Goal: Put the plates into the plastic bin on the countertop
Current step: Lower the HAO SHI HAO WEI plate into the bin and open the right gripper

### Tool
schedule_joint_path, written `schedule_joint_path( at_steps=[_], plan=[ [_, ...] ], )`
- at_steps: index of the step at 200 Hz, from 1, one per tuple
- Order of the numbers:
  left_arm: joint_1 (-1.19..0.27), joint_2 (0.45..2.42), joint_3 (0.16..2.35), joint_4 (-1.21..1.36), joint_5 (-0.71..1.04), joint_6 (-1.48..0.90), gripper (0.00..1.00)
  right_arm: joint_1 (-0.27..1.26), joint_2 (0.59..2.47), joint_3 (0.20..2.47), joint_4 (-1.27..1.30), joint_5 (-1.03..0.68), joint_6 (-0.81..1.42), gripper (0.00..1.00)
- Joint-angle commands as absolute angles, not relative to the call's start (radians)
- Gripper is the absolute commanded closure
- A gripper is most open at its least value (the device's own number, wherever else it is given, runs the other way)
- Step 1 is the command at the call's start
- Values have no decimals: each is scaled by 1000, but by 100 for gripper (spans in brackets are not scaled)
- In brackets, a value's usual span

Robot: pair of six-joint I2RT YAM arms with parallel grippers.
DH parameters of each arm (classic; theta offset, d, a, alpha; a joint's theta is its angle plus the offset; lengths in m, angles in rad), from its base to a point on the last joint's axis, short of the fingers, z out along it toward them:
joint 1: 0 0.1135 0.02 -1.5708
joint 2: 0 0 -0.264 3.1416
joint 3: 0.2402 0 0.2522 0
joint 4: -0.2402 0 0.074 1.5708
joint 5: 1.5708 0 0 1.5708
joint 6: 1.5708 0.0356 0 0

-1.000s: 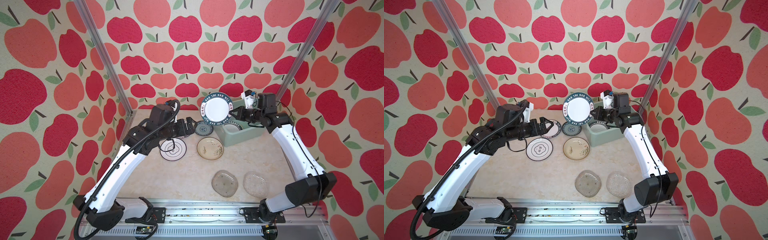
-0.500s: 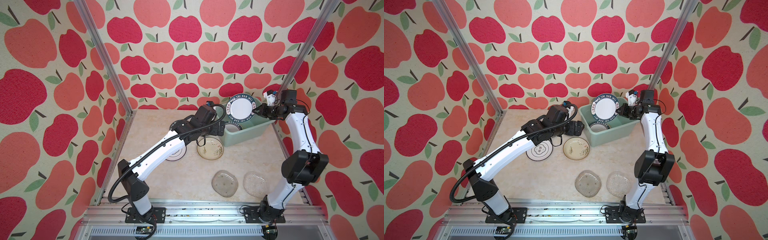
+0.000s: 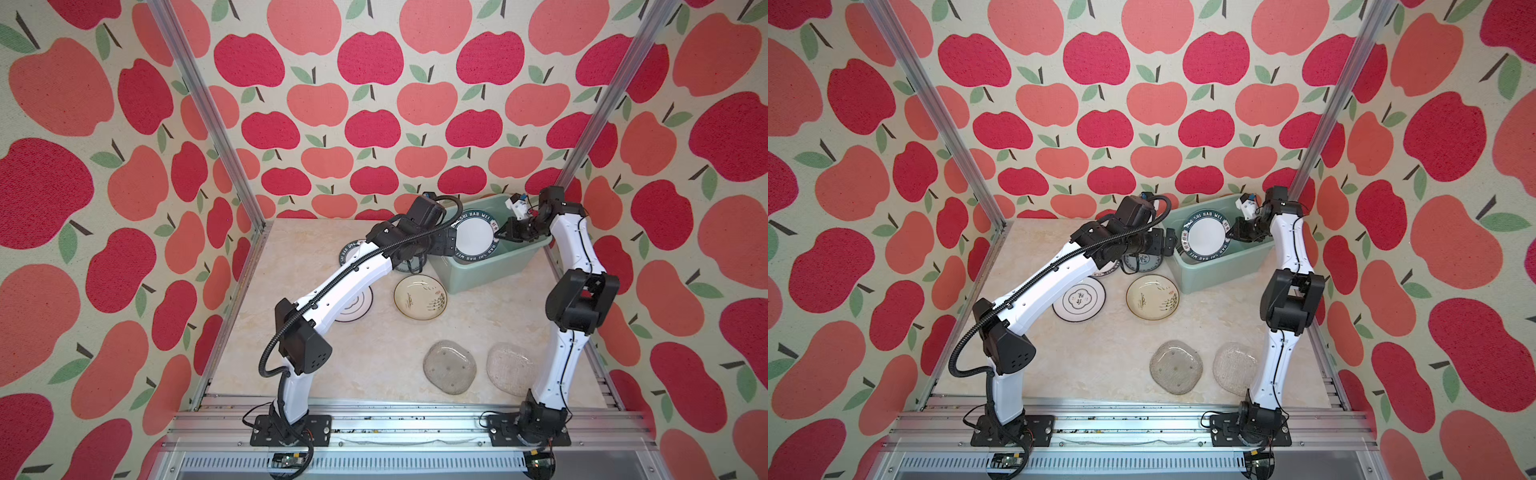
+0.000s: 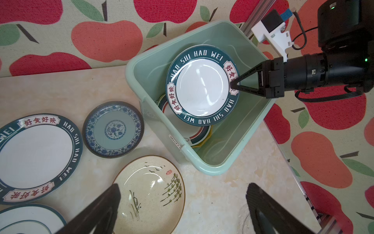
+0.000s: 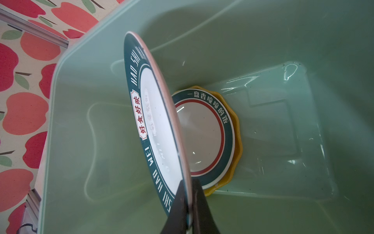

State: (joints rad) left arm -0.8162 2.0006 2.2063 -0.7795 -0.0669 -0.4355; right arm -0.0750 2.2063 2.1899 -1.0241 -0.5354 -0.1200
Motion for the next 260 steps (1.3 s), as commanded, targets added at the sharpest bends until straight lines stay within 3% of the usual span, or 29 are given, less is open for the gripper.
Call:
schedule_joint_path(
  at_steps=[1,62,136,260],
  plan=[
    [-813,2056,2312,-878,-48,-451,1,-43,2241,2240,-1055,-521,-190,100],
    [-815,2141,2451,-977,-51,-457,1,-19,2335,2289,-1073,-434,-195,100],
    [-815,2144,2451,-1000,-58,-470,1,-22,2383,2293,-1065,-334,-162,85],
    [-825,2132,2406,-1059,-145,-541,1,-24,2389,2228,-1032,-243,-152,74]
  ],
)
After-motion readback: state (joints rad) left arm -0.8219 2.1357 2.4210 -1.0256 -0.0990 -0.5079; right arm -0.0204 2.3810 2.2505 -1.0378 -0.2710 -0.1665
